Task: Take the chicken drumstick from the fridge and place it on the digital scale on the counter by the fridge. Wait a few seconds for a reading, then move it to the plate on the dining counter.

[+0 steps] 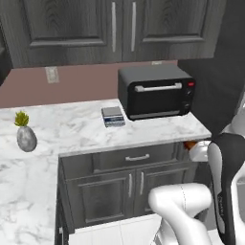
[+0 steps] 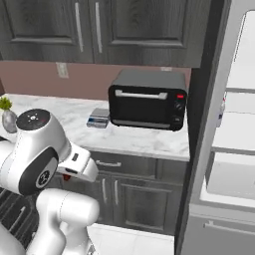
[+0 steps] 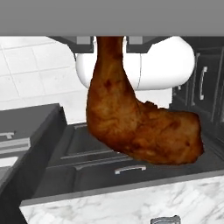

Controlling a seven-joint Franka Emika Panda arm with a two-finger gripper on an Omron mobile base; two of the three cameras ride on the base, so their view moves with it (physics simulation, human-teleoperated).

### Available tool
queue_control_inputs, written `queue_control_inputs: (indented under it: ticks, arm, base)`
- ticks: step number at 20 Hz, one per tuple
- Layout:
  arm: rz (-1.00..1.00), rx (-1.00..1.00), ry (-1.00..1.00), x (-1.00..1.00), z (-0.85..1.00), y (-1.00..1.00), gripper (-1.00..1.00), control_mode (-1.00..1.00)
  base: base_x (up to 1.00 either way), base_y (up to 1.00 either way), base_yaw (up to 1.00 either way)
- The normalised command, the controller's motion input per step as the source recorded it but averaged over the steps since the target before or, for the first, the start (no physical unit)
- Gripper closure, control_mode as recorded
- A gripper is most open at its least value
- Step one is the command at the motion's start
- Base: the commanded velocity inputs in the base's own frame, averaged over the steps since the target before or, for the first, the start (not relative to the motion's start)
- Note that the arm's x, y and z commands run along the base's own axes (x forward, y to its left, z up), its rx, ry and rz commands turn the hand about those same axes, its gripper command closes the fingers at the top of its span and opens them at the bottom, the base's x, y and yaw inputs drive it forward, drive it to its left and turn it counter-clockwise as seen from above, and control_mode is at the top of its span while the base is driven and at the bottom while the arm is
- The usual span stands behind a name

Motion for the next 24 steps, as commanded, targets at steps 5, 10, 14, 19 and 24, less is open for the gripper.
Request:
queue_control_inputs:
  ticks: [5,10,14,19,24]
  arm:
    - [0.00,0.00,0.00,0.00,0.00,0.00,1.00,1.00]
    - [0.00,0.00,0.00,0.00,0.00,0.00,1.00,1.00]
    - [0.00,0.00,0.00,0.00,0.00,0.00,1.00,1.00]
    - [0.00,0.00,0.00,0.00,0.00,0.00,1.00,1.00]
    - [0.00,0.00,0.00,0.00,0.00,0.00,1.00,1.00]
  base:
    - [0.98,0.22,0.15]
    - [0.88,-0.03,0.21]
    - [0.33,0.17,0.10]
    - [0.24,0.45,0.07]
    - [0.21,0.53,0.04]
